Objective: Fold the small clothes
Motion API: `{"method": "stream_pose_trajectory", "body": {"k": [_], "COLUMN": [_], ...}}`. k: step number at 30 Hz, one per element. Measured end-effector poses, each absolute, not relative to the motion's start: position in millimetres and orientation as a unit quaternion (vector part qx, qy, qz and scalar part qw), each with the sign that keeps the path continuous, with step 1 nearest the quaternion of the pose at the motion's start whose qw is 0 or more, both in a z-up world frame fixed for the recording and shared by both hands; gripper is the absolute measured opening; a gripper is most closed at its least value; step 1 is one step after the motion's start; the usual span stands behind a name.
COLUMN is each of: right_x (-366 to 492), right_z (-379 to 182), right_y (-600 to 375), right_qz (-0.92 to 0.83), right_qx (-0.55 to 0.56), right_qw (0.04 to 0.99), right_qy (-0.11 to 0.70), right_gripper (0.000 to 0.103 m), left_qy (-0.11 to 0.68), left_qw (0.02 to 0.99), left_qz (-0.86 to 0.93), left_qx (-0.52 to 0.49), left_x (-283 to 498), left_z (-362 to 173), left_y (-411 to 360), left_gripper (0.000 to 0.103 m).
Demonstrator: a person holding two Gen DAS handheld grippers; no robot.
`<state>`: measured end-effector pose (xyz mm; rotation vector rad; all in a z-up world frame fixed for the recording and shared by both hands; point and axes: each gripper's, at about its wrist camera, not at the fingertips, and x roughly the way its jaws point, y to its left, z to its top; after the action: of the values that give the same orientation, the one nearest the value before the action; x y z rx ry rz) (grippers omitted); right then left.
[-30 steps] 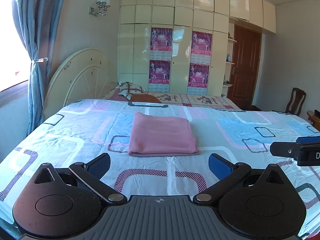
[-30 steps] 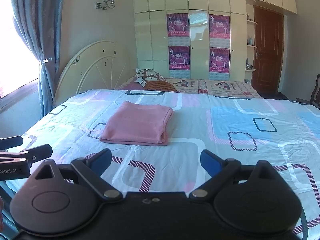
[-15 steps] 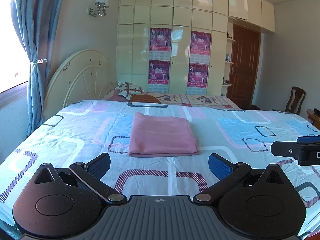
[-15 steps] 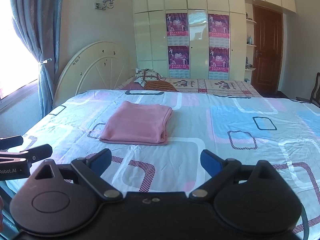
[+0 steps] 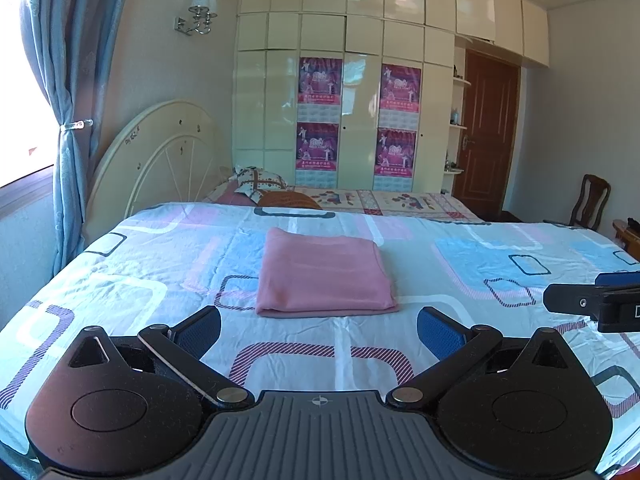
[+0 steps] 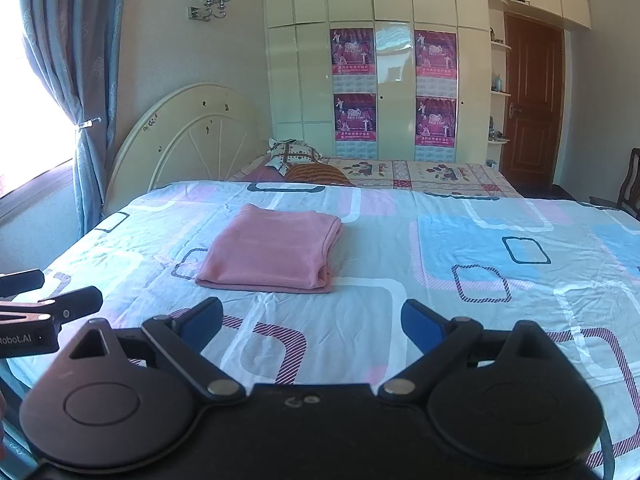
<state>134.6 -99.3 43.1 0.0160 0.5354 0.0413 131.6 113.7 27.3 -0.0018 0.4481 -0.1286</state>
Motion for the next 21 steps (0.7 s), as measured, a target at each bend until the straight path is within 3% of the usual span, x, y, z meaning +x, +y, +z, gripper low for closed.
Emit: {"method": "stream_pose_trajectory", "body": {"k": [21], "right_x": [135.4], "right_z": [43.6], "right_y": [-100.3], "right_qz": [0.02], "right_qx": [0.008], "right_qw": [0.964], "right_qy": [0.265], "right_gripper": [0.096], "left_qy": [0.218], "left_qw": [0.973], "left_qz": [-0.072], "left_qx": [0.006], "left_x": [131.3], "left_z": [26.6], "left_y": [109.5], "left_gripper": [0.103]}}
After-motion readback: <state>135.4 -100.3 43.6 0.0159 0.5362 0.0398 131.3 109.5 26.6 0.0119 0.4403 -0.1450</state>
